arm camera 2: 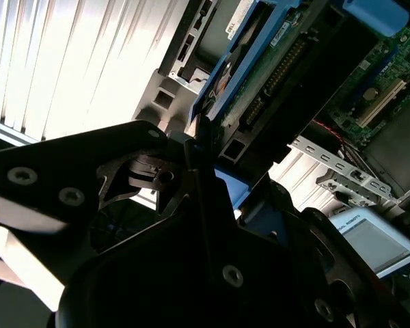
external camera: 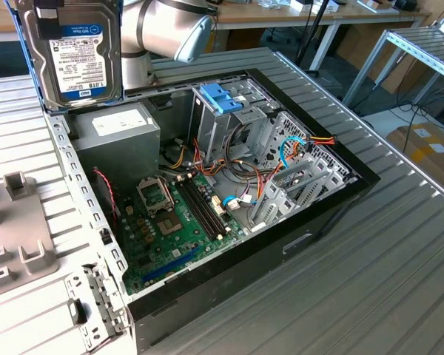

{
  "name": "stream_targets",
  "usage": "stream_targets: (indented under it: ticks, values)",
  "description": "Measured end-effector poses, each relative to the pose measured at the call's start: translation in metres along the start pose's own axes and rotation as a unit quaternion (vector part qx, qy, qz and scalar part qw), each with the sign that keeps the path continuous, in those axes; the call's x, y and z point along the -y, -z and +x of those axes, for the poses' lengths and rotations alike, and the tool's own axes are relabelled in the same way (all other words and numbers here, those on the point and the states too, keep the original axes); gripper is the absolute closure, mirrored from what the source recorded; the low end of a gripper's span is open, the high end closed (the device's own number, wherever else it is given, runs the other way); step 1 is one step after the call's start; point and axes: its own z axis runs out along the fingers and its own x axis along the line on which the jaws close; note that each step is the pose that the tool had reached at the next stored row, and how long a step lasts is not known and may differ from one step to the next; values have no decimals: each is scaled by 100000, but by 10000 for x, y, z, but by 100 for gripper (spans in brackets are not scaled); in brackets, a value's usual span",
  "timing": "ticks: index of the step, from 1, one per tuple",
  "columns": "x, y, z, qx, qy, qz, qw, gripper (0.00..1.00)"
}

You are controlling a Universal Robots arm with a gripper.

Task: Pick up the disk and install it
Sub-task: 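Pick up the disk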

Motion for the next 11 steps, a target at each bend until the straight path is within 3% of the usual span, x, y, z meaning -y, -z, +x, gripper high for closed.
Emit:
stream_targets:
  ticks: [11]
  values:
    - [1,2,101,1,-1,0,100000,63]
